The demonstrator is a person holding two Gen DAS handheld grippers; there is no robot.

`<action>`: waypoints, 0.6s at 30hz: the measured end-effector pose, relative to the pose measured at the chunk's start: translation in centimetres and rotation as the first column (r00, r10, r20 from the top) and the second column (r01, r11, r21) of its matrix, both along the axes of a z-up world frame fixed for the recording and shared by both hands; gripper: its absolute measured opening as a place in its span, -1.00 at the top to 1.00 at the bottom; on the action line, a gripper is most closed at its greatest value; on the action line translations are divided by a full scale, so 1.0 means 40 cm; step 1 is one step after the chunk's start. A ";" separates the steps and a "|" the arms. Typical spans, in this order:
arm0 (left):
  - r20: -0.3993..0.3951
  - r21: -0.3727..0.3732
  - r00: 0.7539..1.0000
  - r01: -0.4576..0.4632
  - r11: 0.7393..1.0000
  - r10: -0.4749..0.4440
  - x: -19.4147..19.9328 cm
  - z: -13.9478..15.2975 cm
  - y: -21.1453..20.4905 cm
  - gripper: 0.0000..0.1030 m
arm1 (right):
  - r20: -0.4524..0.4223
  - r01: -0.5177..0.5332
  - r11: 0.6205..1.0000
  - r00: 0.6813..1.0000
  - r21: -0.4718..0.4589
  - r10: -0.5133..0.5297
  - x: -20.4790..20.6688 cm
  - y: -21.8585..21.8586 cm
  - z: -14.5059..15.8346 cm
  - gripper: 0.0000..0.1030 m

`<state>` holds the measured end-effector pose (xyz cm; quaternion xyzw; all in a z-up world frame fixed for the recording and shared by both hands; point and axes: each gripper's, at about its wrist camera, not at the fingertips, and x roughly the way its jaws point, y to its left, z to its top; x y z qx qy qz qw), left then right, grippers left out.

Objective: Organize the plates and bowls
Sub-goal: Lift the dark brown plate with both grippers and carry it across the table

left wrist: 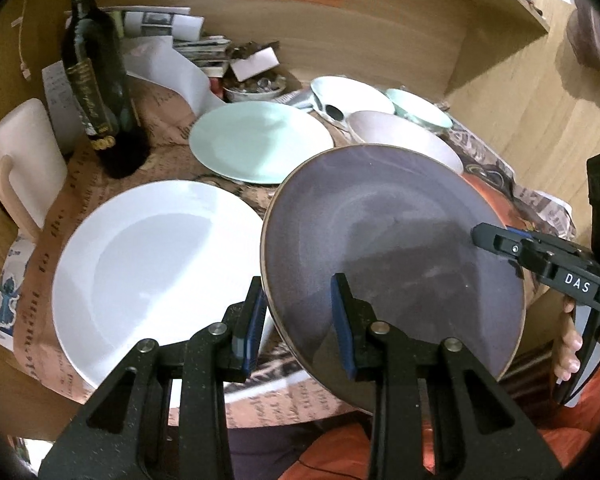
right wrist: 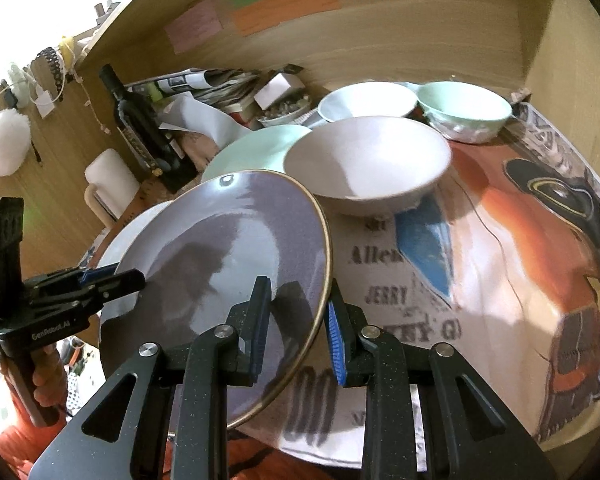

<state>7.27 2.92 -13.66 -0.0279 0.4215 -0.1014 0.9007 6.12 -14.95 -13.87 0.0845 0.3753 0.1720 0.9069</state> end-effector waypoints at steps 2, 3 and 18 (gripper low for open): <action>-0.008 -0.003 1.000 0.007 1.000 -0.007 -0.002 -0.007 -0.012 0.38 | -0.003 0.006 1.000 1.000 -0.003 -0.006 -0.006 -0.011 -0.004 0.54; -0.015 -0.006 1.000 0.009 1.000 -0.009 -0.001 -0.011 -0.018 0.37 | -0.006 0.009 1.000 1.000 -0.005 -0.009 -0.008 -0.017 -0.007 0.54; -0.083 0.015 0.996 0.022 1.000 -0.021 0.027 -0.077 -0.070 0.38 | -0.084 0.026 1.000 0.996 -0.004 -0.026 0.017 -0.061 -0.072 0.54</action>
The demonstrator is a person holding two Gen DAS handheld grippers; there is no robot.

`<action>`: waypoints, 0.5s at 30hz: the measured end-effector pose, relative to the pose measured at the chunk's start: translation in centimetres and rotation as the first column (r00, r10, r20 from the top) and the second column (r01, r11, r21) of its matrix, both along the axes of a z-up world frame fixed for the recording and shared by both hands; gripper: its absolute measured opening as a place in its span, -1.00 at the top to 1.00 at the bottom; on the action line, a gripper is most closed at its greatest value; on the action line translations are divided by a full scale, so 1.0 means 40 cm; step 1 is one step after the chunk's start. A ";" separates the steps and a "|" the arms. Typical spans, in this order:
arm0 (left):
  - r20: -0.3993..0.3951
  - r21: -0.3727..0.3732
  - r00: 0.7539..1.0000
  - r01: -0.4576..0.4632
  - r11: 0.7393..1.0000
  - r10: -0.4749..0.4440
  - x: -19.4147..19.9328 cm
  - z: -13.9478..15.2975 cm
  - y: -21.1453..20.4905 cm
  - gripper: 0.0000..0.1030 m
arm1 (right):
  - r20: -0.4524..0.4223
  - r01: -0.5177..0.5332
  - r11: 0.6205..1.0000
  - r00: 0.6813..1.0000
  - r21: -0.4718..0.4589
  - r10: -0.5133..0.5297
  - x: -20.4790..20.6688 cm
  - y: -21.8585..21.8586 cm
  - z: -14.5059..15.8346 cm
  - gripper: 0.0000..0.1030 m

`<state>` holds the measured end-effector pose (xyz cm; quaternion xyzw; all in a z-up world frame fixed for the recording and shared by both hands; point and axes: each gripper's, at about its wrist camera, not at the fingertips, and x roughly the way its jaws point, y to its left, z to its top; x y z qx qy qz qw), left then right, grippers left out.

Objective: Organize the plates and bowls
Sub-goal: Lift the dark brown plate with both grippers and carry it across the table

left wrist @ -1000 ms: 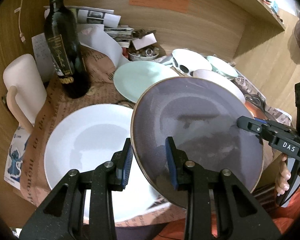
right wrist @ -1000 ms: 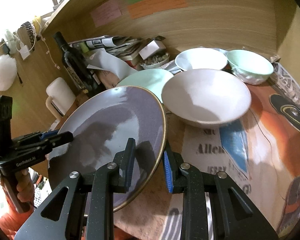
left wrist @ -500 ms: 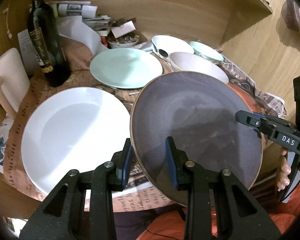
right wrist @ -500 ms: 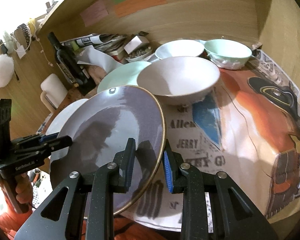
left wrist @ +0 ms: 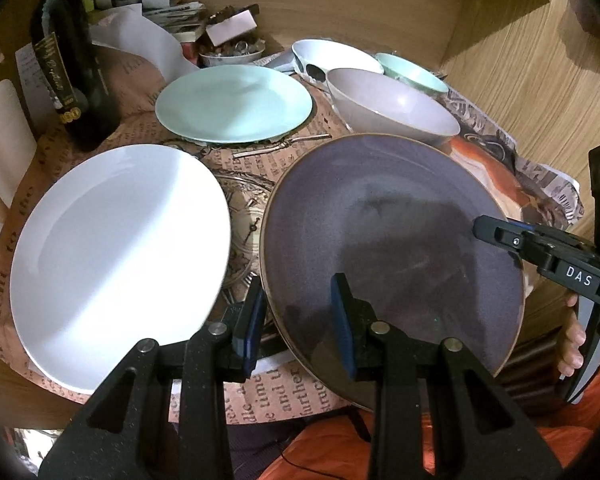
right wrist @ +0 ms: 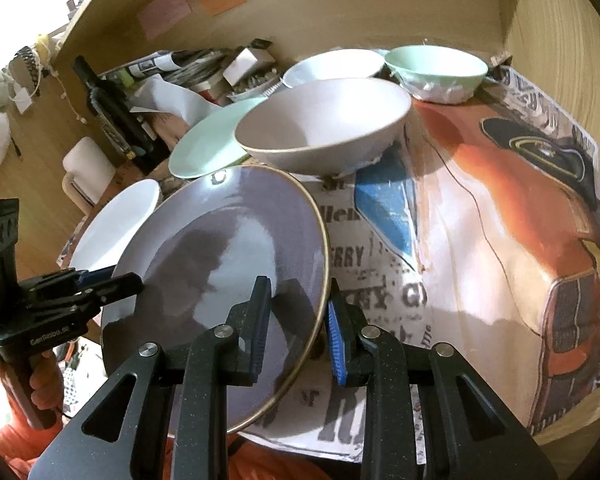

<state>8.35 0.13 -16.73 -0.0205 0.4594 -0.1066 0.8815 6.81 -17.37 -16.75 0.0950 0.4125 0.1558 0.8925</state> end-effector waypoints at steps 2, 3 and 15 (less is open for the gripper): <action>-0.009 0.004 1.000 0.000 1.000 0.000 0.008 -0.007 -0.002 0.38 | -0.012 0.003 1.000 1.000 0.004 -0.003 0.007 -0.004 -0.009 0.54; -0.012 0.006 1.000 0.000 1.000 0.000 0.011 -0.009 -0.004 0.38 | -0.017 0.004 1.000 1.000 0.004 -0.004 0.010 -0.006 -0.013 0.54; -0.021 0.025 1.000 -0.006 1.000 0.006 0.046 -0.026 -0.010 0.38 | -0.040 0.013 1.000 0.999 0.013 -0.013 0.031 -0.007 -0.029 0.53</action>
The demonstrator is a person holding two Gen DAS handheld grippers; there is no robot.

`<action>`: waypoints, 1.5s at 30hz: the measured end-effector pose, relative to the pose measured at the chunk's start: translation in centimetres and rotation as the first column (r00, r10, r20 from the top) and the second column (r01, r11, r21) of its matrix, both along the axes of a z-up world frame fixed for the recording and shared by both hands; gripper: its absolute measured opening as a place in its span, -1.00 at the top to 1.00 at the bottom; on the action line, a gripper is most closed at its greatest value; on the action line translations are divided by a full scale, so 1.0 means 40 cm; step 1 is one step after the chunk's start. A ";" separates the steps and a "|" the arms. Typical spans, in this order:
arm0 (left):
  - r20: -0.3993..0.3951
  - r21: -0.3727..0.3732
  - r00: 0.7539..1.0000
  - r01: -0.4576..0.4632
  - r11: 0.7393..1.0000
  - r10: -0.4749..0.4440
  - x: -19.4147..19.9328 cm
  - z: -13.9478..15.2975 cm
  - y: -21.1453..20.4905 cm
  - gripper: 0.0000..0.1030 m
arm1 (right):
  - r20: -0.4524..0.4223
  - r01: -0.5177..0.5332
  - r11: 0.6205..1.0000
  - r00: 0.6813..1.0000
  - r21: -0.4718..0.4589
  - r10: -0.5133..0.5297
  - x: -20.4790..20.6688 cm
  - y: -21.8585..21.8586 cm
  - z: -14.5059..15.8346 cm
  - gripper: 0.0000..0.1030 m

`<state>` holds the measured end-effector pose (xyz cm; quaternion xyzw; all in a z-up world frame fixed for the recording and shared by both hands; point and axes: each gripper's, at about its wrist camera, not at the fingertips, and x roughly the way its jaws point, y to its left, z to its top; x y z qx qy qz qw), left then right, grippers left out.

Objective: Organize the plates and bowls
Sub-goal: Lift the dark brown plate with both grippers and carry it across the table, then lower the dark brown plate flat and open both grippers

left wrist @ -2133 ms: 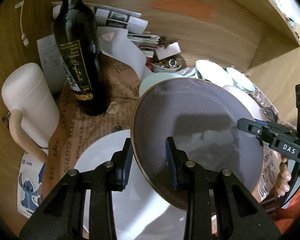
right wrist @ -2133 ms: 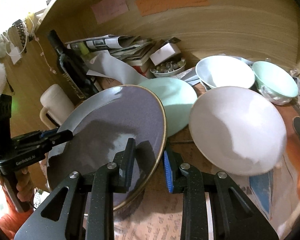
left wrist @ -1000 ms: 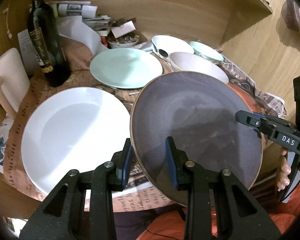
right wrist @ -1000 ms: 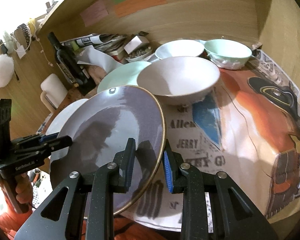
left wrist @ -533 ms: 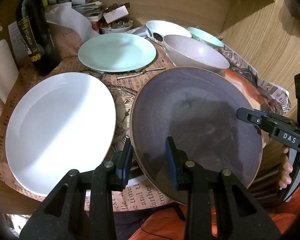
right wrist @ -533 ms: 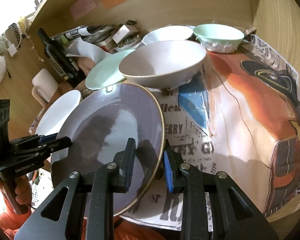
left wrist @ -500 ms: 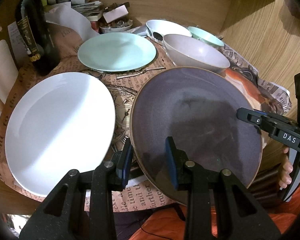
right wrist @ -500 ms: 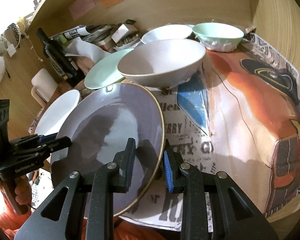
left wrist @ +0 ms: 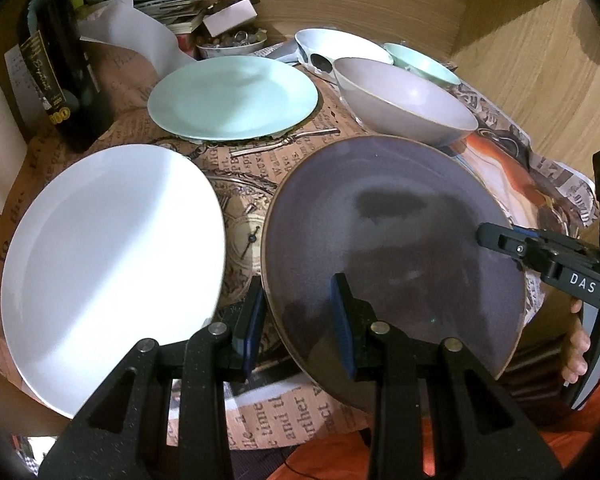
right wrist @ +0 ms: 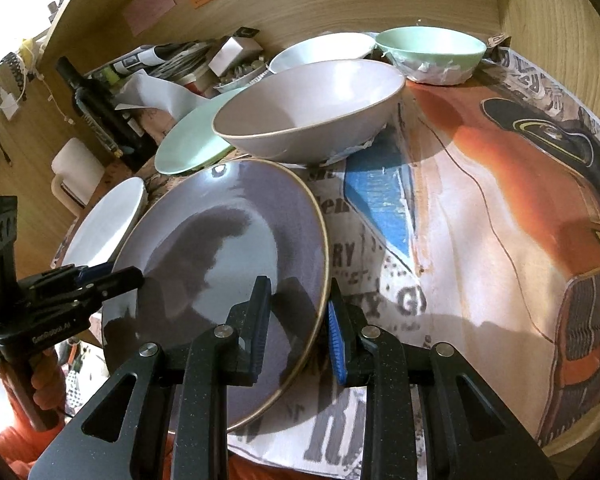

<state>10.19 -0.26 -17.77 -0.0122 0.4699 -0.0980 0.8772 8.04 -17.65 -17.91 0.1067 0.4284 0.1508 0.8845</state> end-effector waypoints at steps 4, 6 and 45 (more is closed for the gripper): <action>0.003 0.001 1.000 0.000 1.000 0.000 0.005 -0.001 0.000 0.38 | 0.000 0.007 1.000 1.000 0.007 -0.007 0.006 -0.004 -0.003 0.53; 0.005 0.001 1.000 0.001 1.000 -0.001 0.010 0.000 0.000 0.38 | -0.002 0.011 1.000 1.000 0.015 -0.011 0.010 -0.007 -0.004 0.53; 0.212 0.009 0.977 -0.019 1.000 0.017 -0.029 0.115 0.058 -0.16 | 0.247 0.058 0.996 0.968 -0.067 -0.040 -0.037 0.029 0.147 -0.20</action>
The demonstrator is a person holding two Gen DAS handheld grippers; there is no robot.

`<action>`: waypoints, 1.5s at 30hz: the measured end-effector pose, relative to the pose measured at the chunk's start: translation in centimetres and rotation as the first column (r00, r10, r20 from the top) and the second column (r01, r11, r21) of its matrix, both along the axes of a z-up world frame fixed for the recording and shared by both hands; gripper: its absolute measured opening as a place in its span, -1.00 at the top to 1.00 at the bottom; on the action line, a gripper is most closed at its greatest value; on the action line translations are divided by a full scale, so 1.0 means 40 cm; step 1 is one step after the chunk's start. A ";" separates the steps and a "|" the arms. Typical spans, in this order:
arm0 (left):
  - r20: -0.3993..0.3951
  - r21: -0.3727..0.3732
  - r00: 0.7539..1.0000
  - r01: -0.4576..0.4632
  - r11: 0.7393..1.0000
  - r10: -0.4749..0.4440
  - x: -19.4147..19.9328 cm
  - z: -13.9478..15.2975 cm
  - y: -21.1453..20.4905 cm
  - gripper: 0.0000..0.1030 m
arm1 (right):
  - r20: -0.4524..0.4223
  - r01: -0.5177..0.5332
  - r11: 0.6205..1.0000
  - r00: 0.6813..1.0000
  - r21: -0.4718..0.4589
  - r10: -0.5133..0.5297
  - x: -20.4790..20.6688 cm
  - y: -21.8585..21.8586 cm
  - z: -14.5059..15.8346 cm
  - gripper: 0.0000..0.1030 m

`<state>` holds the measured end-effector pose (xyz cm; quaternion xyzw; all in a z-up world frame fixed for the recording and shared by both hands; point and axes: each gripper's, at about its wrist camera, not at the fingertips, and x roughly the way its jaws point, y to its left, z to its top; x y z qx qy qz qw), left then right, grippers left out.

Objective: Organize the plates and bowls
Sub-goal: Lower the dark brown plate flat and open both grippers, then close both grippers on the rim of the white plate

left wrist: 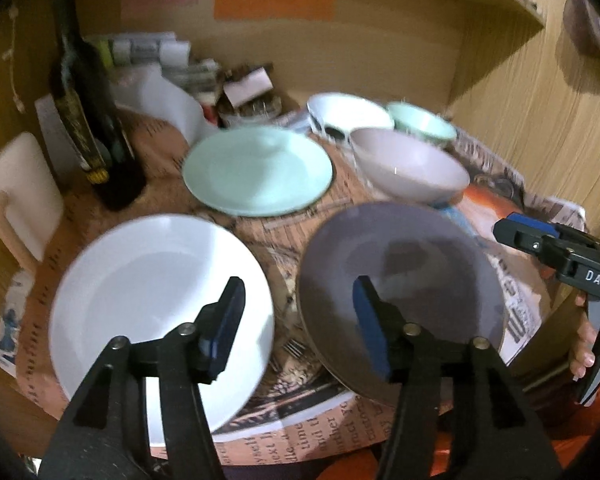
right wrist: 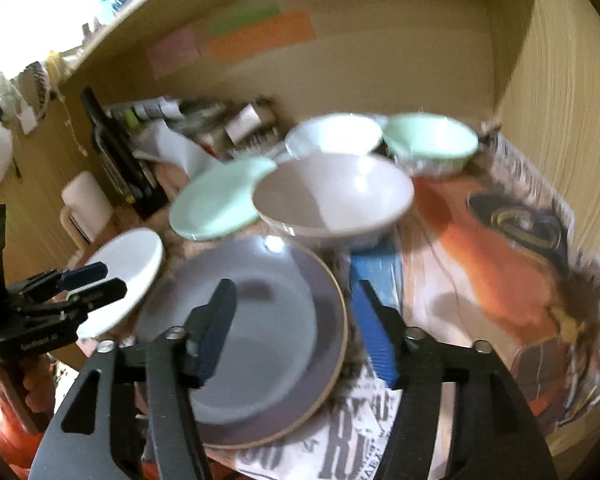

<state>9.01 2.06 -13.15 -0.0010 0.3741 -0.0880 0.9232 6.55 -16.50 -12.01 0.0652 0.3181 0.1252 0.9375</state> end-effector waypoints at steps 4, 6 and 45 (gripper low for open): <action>0.069 0.001 0.997 -0.025 1.000 0.024 -0.023 0.044 0.028 -0.42 | 0.065 -0.010 1.000 0.998 0.007 0.010 -0.008 0.029 0.039 -0.45; 0.104 0.007 0.994 -0.046 0.999 0.045 -0.036 0.062 0.046 -0.59 | 0.091 -0.019 1.000 0.996 0.007 0.018 -0.005 0.051 0.056 -0.48; -0.098 -0.040 0.957 -0.277 0.960 0.272 -0.011 -0.140 0.495 -0.53 | -0.299 -0.344 0.927 0.910 -0.152 0.288 0.239 0.491 -0.116 0.09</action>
